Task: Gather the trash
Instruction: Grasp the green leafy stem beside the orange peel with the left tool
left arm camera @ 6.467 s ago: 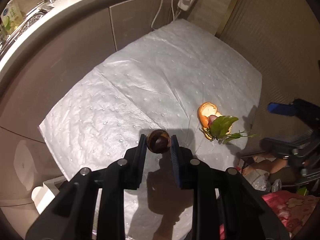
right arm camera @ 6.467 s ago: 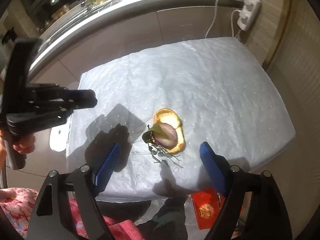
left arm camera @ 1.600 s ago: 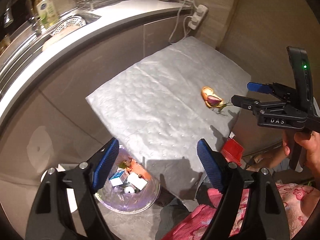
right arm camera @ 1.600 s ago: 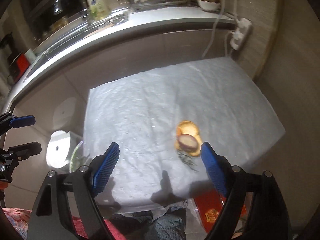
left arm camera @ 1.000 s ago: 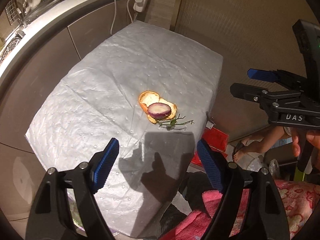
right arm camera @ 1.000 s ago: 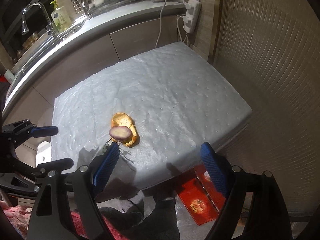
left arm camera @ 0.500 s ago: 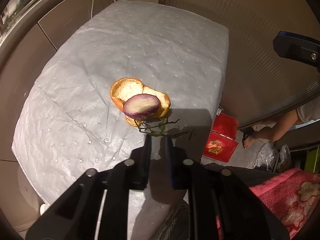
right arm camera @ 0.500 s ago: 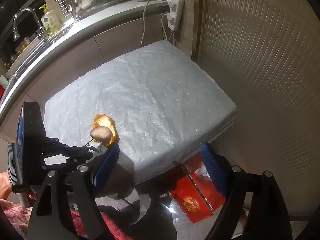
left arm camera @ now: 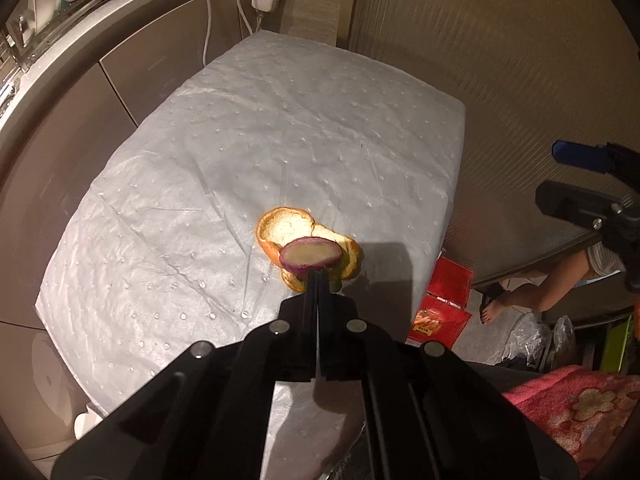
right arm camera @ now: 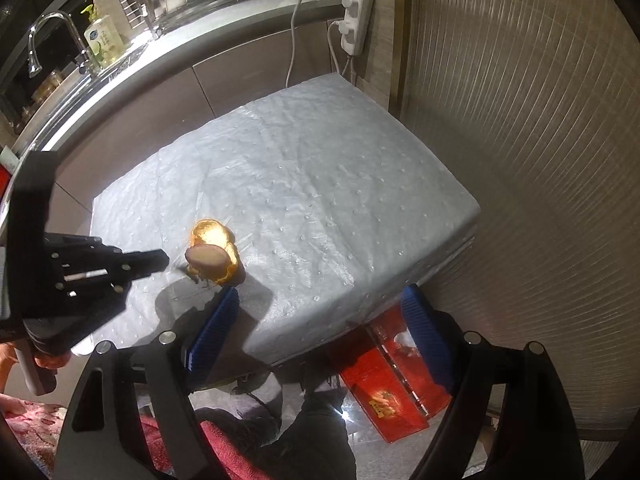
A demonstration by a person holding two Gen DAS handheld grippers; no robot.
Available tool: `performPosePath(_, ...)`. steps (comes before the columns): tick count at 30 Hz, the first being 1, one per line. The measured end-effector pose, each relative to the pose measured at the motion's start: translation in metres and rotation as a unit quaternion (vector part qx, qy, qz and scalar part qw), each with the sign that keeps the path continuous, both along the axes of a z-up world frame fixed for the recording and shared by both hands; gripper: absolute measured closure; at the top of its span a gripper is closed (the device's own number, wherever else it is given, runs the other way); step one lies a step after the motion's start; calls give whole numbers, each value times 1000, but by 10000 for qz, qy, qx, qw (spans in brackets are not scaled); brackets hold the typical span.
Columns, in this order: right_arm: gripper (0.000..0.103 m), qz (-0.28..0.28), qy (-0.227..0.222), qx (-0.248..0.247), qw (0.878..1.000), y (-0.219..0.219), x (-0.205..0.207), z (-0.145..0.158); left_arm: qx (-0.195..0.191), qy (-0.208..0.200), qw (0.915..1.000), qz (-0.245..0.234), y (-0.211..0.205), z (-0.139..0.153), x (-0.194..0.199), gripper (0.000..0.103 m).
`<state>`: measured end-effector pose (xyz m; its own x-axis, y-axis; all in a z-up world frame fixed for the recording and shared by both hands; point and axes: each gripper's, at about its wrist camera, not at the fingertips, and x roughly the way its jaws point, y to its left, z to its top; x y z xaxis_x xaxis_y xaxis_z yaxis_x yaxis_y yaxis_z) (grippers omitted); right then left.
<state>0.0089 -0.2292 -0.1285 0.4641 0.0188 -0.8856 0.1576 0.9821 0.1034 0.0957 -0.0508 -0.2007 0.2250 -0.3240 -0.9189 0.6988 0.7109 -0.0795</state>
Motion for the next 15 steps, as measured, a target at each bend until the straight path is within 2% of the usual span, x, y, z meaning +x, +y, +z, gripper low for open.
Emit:
performPosePath(5,20,108,-34,154,9998,5,7,-4,-232,-19,9994,241,19,20,8,103)
performPosePath(11,20,641,45,352,9973,28,26,-16,-400,5,9967,707,51,33,15,103)
performPosePath(15,20,968,56,397,9945,41,40,-21,-485,284,9955,768,59,29,11,103)
